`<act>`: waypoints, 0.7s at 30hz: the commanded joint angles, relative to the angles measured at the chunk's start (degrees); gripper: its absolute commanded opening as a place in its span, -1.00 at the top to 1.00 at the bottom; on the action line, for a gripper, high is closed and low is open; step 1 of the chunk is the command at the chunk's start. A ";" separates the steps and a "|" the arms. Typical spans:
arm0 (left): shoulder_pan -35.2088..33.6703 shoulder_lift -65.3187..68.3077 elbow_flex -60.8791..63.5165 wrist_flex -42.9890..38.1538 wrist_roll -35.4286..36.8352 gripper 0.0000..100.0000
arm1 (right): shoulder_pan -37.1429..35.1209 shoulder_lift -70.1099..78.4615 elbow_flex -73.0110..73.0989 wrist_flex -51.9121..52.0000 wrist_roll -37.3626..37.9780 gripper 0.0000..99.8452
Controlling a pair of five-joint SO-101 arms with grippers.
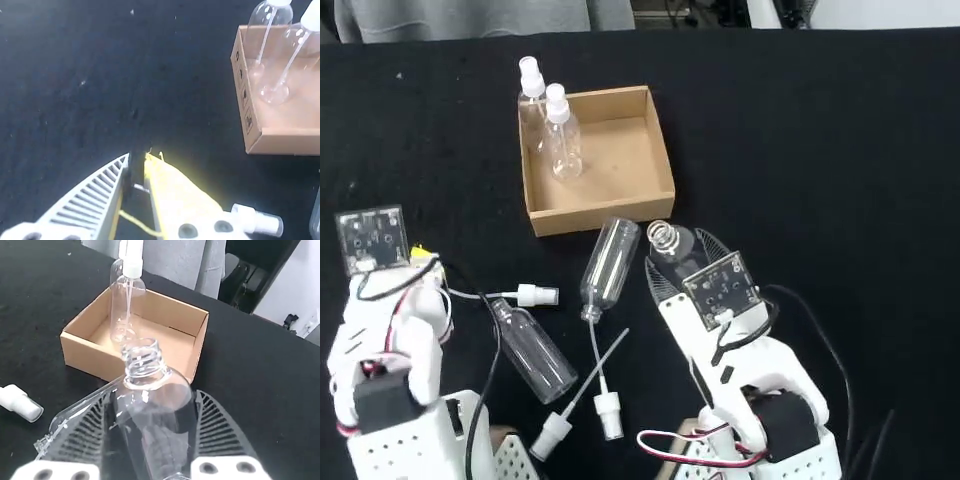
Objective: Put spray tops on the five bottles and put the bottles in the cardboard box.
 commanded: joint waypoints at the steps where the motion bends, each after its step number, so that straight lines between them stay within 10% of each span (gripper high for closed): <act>1: 0.13 6.59 -6.11 0.18 -1.41 0.91 | -0.26 -5.67 -0.22 -1.85 -0.26 0.85; 21: 10.77 28.40 -17.71 13.10 -19.25 0.63 | -0.18 -5.67 -0.22 -1.85 0.00 0.85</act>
